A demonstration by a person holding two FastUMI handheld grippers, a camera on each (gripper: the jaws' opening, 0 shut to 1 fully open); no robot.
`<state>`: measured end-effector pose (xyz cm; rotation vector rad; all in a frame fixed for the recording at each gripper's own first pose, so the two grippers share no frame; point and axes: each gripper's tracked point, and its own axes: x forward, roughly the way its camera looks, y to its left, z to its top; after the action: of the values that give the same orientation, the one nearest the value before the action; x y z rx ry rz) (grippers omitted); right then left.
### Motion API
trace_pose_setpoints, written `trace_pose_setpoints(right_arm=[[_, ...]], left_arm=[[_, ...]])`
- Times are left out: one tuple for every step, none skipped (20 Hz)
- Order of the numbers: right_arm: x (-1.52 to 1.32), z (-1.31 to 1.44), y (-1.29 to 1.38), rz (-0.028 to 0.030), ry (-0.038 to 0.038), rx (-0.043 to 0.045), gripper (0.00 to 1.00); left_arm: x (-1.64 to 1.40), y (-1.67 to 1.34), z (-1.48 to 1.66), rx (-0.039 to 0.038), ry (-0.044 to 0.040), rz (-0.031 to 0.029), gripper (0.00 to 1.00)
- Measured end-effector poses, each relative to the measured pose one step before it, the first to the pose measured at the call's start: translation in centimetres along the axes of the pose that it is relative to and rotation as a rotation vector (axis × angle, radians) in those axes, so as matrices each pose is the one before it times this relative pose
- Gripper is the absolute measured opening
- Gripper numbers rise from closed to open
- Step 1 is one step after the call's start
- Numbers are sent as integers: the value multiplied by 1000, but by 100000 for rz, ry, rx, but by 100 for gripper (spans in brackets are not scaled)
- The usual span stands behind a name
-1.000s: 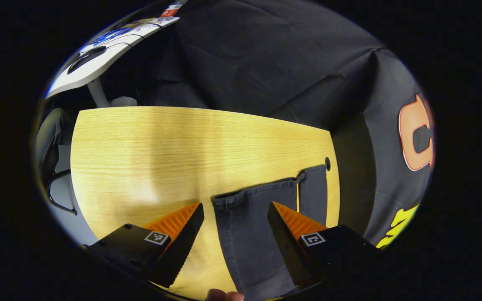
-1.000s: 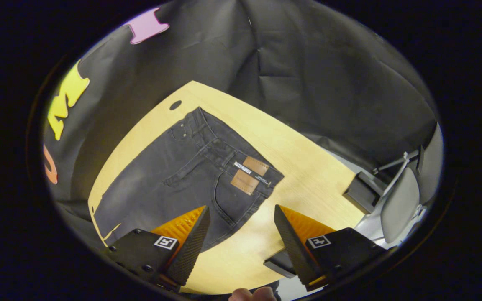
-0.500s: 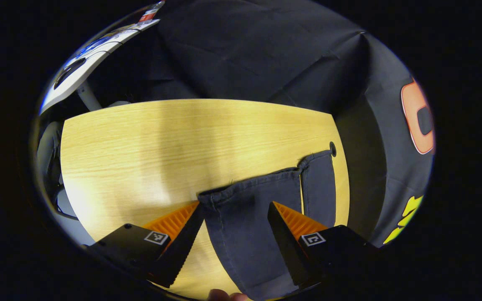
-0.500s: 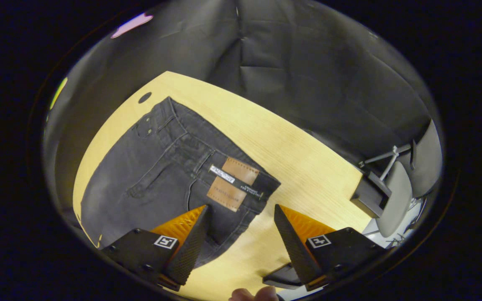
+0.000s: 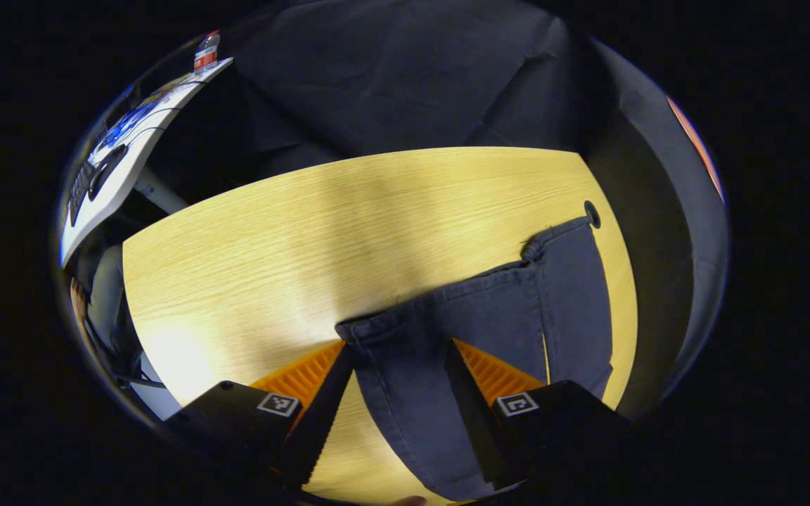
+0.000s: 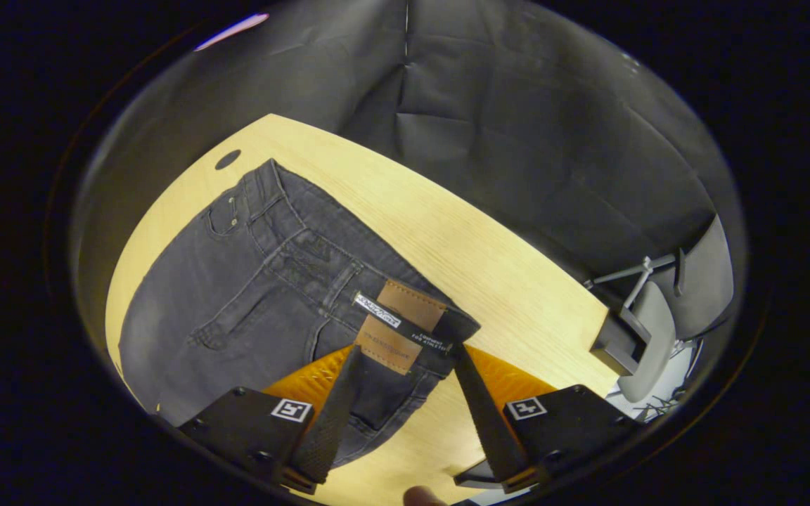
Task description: Grasp the waist and the cuffs of the jeans and fold them to make the two legs overlap; first hold the waist and fold one-third of the jeans toward the cuffs, then hold the cuffs and fold the remaining one-third in the same direction to finish folding.
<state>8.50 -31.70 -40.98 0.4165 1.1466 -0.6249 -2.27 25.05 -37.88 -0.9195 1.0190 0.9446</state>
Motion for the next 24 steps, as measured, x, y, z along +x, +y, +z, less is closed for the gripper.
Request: trace_pose_setpoints(right_arm=[[0,-47,62,917,235,-358,79],[-57,-32,255,1540,-71,-148,73],[-93,17,522,2500,261,131,61],[204,-14,839,4127,846,521,49],[-318,-86,109,1723,-25,1245,37],[21,-8,124,2945,779,2613,25],[-397,28,151,3232,974,2888,20],[-531,-147,132,3542,1614,2385,16],[-491,204,171,3391,800,2424,16],[-720,16,303,3421,1090,2452,7],[-682,-3,484,3333,1164,1606,7],[-835,164,353,3070,93,1599,7],[-742,-35,780,2691,765,1305,4],[-820,-208,477,2176,1058,617,1],[-724,15,671,1861,1071,344,0],[-624,-21,778,2182,1148,619,0],[-586,133,875,2122,1259,994,0],[-448,228,582,1658,847,1112,1],[-409,477,775,1427,943,856,1],[-376,336,1097,1281,1070,1218,0],[-126,438,950,1148,1604,2558,0],[92,252,844,1647,1902,4287,0],[164,360,990,1828,2384,4948,1],[141,599,224,658,2243,3685,1]], left_arm=[[203,124,6,-1829,-847,-6,82],[21,225,120,-2522,-927,-215,76],[57,122,45,-3943,-556,-1786,42],[221,-734,-150,-5173,538,-5327,39],[-25,-318,-51,-4287,-1082,-3631,19],[-221,-160,-23,-3239,-990,-3901,16],[-399,-277,83,-1993,-148,-3428,11],[-475,-434,81,-660,185,-3297,10],[-572,-447,-43,442,368,-2455,7],[-586,-145,-24,1091,641,-1693,6],[-740,-122,-92,1227,426,-1044,5],[-672,-258,-92,633,159,-1450,5],[-682,-428,-83,-84,-412,-950,4],[-719,-440,-12,-254,-257,-1163,5],[-672,-176,41,-641,-106,693,5],[-729,-172,-39,-1665,399,860,5],[-537,-790,35,-2800,1040,-1179,5],[-341,-1125,-9,-2797,1355,-1439,5],[-394,-1060,-69,-2394,1532,-1083,5],[-145,-1011,4,-1974,1253,-823,5],[12,-854,-108,-1200,1360,241,5],[262,-618,-44,-1387,1728,654,5],[193,-701,-160,-1566,1714,481,5],[300,-757,52,-1812,1267,693,5]])
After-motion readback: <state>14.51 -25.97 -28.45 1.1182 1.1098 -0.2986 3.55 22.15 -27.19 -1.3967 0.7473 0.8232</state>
